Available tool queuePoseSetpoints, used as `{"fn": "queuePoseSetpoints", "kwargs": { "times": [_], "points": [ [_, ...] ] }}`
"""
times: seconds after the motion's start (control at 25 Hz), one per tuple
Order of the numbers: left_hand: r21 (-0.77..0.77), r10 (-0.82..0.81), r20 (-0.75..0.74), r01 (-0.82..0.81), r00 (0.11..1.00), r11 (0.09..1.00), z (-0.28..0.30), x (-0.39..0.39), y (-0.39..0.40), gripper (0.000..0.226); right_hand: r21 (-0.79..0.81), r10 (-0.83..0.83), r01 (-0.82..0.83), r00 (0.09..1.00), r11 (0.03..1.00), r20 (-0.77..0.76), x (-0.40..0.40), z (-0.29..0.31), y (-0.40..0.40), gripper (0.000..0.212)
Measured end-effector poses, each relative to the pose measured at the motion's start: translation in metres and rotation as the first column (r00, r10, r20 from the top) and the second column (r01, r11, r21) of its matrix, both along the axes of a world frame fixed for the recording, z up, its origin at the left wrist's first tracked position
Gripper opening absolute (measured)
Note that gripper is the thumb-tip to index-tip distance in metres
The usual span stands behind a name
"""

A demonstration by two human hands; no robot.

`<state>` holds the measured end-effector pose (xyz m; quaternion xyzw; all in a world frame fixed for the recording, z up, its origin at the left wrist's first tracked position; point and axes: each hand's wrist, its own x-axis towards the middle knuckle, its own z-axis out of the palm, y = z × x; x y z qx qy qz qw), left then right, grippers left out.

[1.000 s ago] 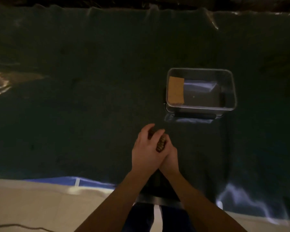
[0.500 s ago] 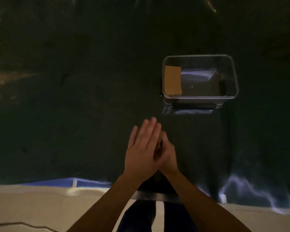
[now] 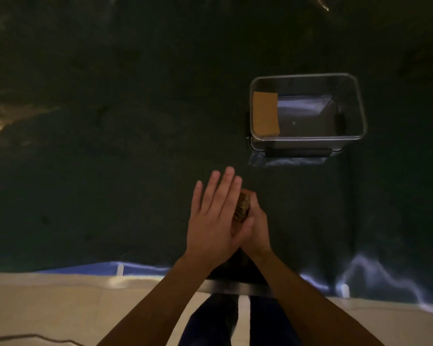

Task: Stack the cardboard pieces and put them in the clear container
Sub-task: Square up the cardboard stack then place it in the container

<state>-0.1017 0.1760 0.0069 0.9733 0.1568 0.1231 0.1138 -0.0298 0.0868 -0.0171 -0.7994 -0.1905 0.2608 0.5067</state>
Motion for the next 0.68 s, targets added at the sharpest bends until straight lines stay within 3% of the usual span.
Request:
{"fn": "queuePoseSetpoints", "kwargs": {
  "times": [0.12,0.24,0.4,0.6,0.68],
  "points": [
    [-0.026,-0.07,-0.017,0.07,0.997,0.997,-0.001,-0.006,-0.003,0.076,0.013,-0.014,0.014,1.0,1.0,-0.001,-0.002,-0.002,-0.001,0.04],
    [-0.144,0.067,0.077,-0.056,0.995,0.988,0.004,0.001,0.002,0.078,-0.051,0.015,-0.015,1.0,0.999,0.01,-0.002,-0.006,0.0,0.053],
    [-0.288,0.037,-0.052,-0.05,0.998,0.956,0.004,0.003,-0.002,0.058,-0.079,0.009,-0.006,0.999,0.997,0.049,-0.006,-0.008,0.002,0.047],
    [-0.332,0.063,0.059,-0.04,0.996,0.942,0.006,0.002,0.006,0.043,-0.122,0.04,-0.026,0.993,0.992,0.109,-0.005,-0.004,0.005,0.04],
    [-0.454,0.107,0.082,-0.059,0.991,0.889,0.007,0.003,0.016,0.041,-0.184,0.135,-0.102,0.975,0.978,0.178,0.002,0.005,0.009,0.043]
  ]
}}
